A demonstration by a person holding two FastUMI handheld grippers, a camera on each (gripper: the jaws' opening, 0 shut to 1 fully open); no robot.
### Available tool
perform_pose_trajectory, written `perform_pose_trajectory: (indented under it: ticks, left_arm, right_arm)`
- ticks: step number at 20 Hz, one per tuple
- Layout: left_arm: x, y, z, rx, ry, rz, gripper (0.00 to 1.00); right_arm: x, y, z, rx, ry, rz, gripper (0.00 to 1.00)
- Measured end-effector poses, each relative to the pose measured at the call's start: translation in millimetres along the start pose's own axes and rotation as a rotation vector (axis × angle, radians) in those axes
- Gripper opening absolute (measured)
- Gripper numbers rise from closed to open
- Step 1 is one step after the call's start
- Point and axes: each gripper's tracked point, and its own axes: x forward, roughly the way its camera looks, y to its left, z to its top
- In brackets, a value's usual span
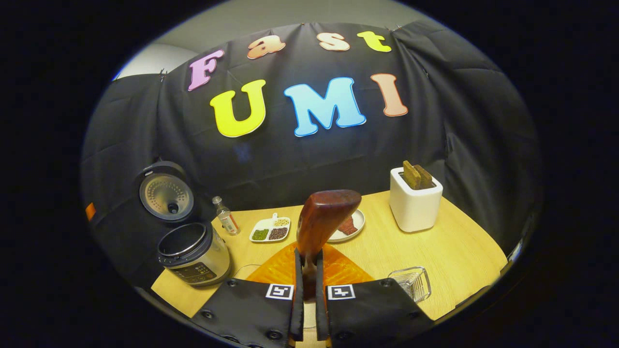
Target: Close the left gripper, press the button to open the rice cooker; take a wooden spoon from the chopstick holder with the right hand, scoop a spoonful of rice and pour it into the rice cooker, then put the wooden spoon back into the chopstick holder.
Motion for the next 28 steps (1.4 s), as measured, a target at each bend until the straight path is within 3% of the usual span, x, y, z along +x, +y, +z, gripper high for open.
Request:
perform_pose_trajectory:
  ticks: [8,15,21,28]
  left_arm:
    - [16,19,-14,0.004,0.023,0.005,0.88]
    - [37,25,-28,-0.002,0.041,-0.007,0.89]
    - [45,38,-36,-0.001,0.050,0.000,0.88]
    - [46,49,-42,-0.011,0.057,0.016,0.88]
  right_arm:
    - [22,19,-45,-0.200,0.048,-0.077,0.11]
    - [41,28,-72,-0.352,0.084,-0.196,0.12]
    - [56,32,-91,-0.410,0.114,-0.262,0.12]
    - [66,52,-102,-0.427,0.123,-0.259,0.12]
